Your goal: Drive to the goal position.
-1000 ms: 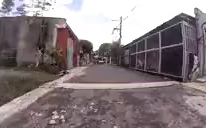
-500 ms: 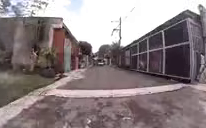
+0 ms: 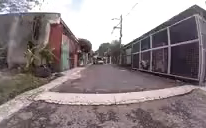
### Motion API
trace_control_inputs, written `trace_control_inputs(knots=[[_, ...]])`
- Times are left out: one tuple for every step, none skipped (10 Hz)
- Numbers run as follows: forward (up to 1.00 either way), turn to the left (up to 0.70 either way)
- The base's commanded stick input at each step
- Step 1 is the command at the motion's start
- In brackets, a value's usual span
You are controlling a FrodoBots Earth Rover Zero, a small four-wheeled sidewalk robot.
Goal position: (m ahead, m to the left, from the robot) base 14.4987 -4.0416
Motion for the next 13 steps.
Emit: trace_control_inputs(knots=[[0.7,0.0],[0.7,0.0],[0.7,0.0],[0.7,0.0],[0.7,0.0],[0.7,0.0],[0.7,0.0],[0.7,0.0],[0.7,0.0],[0.7,0.0],[0.7,0.0],[0.7,0.0],[0.7,0.0]])
